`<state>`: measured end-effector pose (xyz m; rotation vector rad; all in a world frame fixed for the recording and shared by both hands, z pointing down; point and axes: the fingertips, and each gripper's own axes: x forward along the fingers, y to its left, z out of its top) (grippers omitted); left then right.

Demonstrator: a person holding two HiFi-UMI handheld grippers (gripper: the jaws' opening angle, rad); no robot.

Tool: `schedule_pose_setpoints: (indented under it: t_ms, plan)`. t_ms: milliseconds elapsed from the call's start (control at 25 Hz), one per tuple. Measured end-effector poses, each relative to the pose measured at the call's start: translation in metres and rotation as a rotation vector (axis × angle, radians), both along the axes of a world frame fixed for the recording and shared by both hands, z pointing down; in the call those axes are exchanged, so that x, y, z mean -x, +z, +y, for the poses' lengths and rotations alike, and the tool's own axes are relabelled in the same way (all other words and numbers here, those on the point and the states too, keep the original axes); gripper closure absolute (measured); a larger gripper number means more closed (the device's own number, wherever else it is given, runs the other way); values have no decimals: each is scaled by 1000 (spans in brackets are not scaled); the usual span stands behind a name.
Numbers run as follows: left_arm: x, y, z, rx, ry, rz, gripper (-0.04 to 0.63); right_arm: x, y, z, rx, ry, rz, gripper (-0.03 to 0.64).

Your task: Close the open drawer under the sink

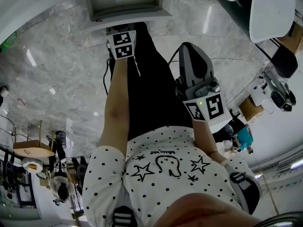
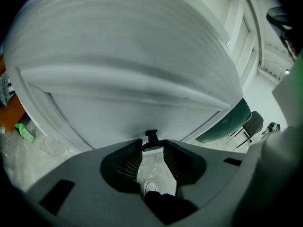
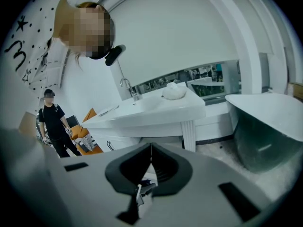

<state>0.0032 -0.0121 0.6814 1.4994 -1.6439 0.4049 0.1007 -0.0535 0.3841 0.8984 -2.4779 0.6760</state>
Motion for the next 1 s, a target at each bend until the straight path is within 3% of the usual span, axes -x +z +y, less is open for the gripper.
schedule_pose_setpoints:
  t_ms: [1000]
  plan:
    - [-1,-2,-5,-16,18,7,459,4,4,5,-18,19,45,603]
